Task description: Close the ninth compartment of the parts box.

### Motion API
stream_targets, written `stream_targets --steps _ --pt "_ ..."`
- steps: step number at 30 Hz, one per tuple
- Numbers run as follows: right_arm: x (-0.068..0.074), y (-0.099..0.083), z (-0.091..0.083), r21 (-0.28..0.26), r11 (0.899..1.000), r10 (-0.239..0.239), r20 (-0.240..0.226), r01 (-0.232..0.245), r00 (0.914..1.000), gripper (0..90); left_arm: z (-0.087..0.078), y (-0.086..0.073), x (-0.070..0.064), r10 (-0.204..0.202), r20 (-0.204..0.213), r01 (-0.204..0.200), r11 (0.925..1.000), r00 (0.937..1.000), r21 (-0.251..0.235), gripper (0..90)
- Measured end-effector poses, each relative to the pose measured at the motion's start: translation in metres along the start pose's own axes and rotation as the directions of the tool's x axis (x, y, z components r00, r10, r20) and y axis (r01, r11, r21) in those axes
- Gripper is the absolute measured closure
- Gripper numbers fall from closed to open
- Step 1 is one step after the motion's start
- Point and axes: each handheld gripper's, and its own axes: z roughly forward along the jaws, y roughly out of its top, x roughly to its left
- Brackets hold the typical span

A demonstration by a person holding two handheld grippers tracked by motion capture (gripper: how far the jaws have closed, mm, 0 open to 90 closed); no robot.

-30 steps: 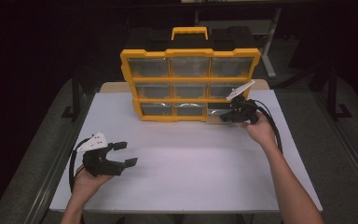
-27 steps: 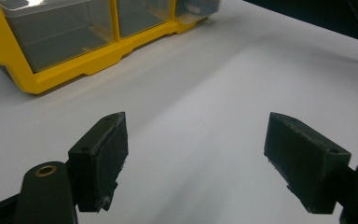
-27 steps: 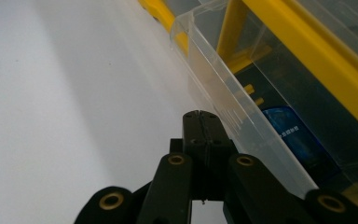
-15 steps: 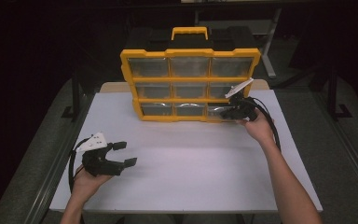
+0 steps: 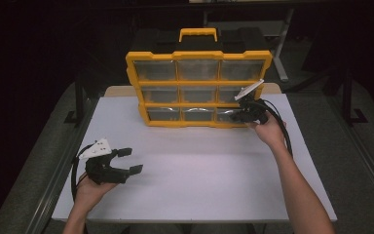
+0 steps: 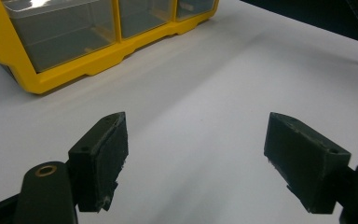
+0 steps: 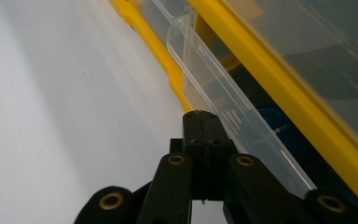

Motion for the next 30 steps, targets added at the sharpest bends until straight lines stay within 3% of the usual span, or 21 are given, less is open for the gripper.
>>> stream_targets --steps 24,30 --pt "-0.0048 -0.0008 0.0029 -0.031 0.999 0.028 0.036 -0.027 0.999 89.0 -0.0002 0.0 0.0006 0.01 -0.003 -0.01 0.9998 0.9999 0.019 21.6" --pt "-0.0051 -0.0011 0.0034 -0.034 0.999 0.014 0.046 -0.013 0.9988 89.0 0.0012 -0.0004 -0.0001 0.004 0.0 -0.004 0.9999 1.0 0.015 21.6"
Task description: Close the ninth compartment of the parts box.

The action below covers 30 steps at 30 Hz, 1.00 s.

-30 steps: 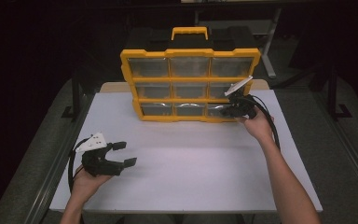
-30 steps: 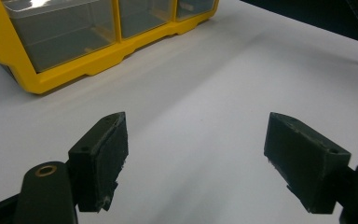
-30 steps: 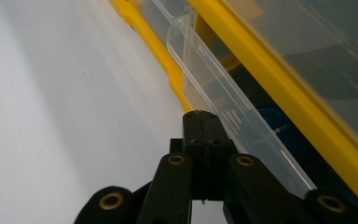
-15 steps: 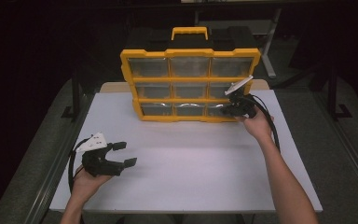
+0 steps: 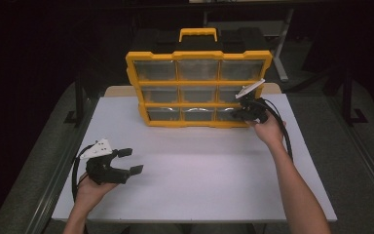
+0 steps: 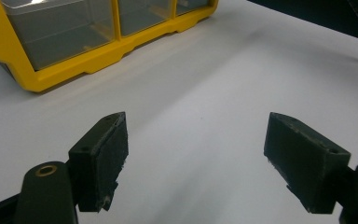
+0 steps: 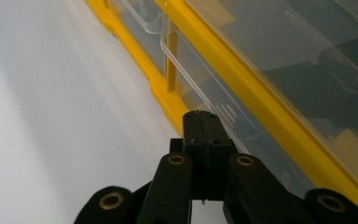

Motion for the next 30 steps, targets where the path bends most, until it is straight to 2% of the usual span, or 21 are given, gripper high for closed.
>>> stream_targets --steps 9,14,16,19,23,25,26,27,30 --pt "0.0 -0.001 0.0 -0.006 1.0 0.001 0.001 -0.001 1.0 89.0 0.001 0.0 0.0 0.001 0.003 -0.001 1.0 1.0 -0.001 21.6" --pt "0.0 -0.004 -0.002 -0.025 1.0 0.001 -0.019 -0.002 0.9998 88.9 0.001 0.0 0.0 0.009 0.003 -0.009 0.9999 1.0 0.006 21.6" --pt "0.0 -0.005 -0.004 -0.034 0.999 0.007 -0.033 -0.008 0.9994 88.7 0.002 0.0 -0.001 0.0 0.005 0.0 1.0 1.0 0.002 21.6" --pt "0.004 -0.008 -0.006 -0.047 0.999 0.014 -0.057 -0.017 0.9983 83.5 0.002 0.0 -0.001 0.007 0.006 -0.007 0.9999 1.0 0.011 21.6" --pt "0.007 -0.01 -0.007 -0.054 0.998 0.023 -0.064 -0.027 0.9977 80.3 0.004 -0.001 -0.001 0.009 0.007 -0.009 0.9999 0.9999 0.008 21.6" --pt "0.01 -0.013 -0.007 -0.067 0.996 0.055 -0.093 -0.061 0.9941 73.7 0.005 -0.001 -0.002 0.006 0.006 -0.006 0.9998 1.0 0.02 21.5" --pt "0.01 -0.013 -0.007 -0.067 0.996 0.055 -0.093 -0.061 0.9941 73.7 0.005 -0.001 -0.002 0.004 0.008 -0.004 0.9998 1.0 0.022 21.5" --pt "0.012 -0.015 -0.007 -0.067 0.995 0.06 -0.098 -0.067 0.9933 66.9 0.007 -0.001 -0.002 0.01 0.008 -0.01 0.9998 0.9999 0.016 21.4" --pt "0.015 -0.017 -0.008 -0.078 0.993 0.081 -0.104 -0.089 0.9913 61.9 0.008 -0.002 -0.002 0.022 0.005 -0.022 0.9992 0.9997 0.032 21.3"
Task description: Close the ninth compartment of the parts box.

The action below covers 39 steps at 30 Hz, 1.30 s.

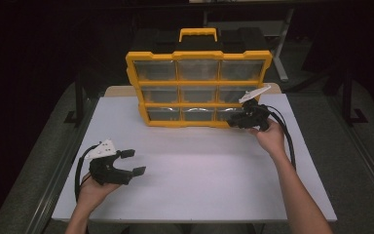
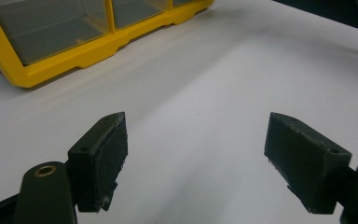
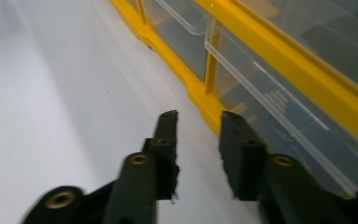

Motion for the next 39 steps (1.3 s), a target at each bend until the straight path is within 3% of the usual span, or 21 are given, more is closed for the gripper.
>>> stream_targets --steps 1,3,6,8,9,17,23,26,39 --pt "0.001 -0.002 0.0 -0.008 1.0 0.005 -0.006 -0.005 1.0 59.9 0.001 -0.001 -0.001 -0.015 0.0 0.015 0.9999 0.9999 -0.001 21.2" --pt "0.003 -0.004 -0.001 -0.02 1.0 0.003 -0.002 -0.003 1.0 56.6 0.001 -0.001 -0.001 -0.012 -0.001 0.012 0.9999 0.9999 0.01 21.1" --pt "0.007 -0.007 -0.005 -0.022 0.999 0.035 -0.014 -0.035 0.9993 52.9 0.003 -0.002 -0.001 -0.005 0.001 0.005 0.9999 1.0 0.011 21.1" --pt "0.008 -0.01 -0.006 -0.036 0.999 0.013 -0.014 -0.013 0.9998 50.3 0.003 -0.002 -0.001 -0.002 0.0 0.002 0.9999 1.0 0.011 21.1" --pt "0.01 -0.01 -0.008 -0.032 0.999 0.034 -0.019 -0.035 0.9992 49.3 0.003 -0.002 -0.001 0.001 -0.001 -0.001 0.9999 1.0 0.017 21.1" --pt "0.02 -0.021 -0.02 -0.073 0.996 0.048 -0.035 -0.051 0.9982 40.6 0.006 -0.005 -0.002 0.002 0.001 -0.002 0.9996 1.0 0.027 20.6" --pt "0.024 -0.028 -0.024 -0.09 0.995 0.037 -0.025 -0.039 0.999 36.4 0.007 -0.007 -0.001 0.012 -0.004 -0.012 0.9992 0.9999 0.038 20.6" --pt "0.027 -0.032 -0.027 -0.09 0.994 0.055 -0.043 -0.058 0.9976 34.7 0.007 -0.008 -0.001 0.005 -0.006 -0.005 0.9992 1.0 0.039 20.6" --pt "0.042 -0.046 -0.034 -0.116 0.992 0.046 -0.054 -0.052 0.9975 28.3 0.004 -0.012 -0.003 0.008 -0.019 -0.007 0.9991 0.9998 0.042 20.2"
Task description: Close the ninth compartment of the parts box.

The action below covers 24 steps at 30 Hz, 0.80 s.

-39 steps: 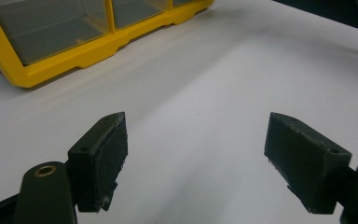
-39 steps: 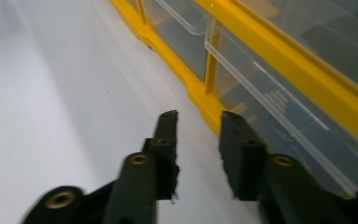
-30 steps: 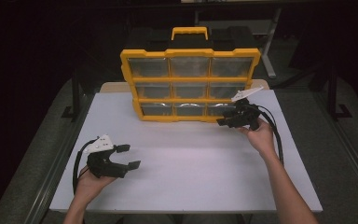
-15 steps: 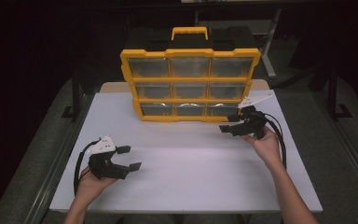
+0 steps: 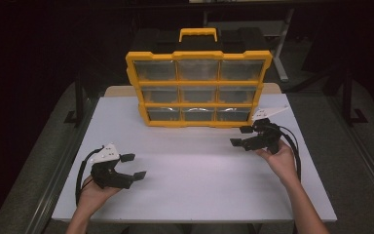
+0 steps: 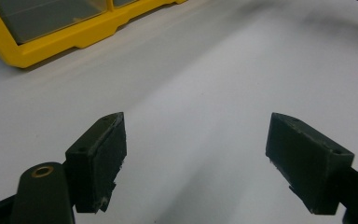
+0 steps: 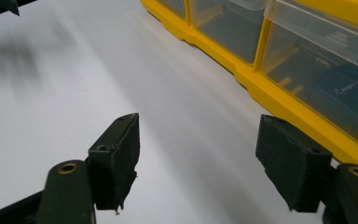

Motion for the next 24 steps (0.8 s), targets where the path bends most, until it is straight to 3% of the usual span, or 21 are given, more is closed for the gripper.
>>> stream_targets --steps 24 --pt "0.018 -0.034 -0.017 -0.032 0.999 0.004 0.012 -0.003 0.9999 17.7 -0.006 -0.011 -0.004 -0.005 -0.001 0.005 0.9999 1.0 0.013 20.3"
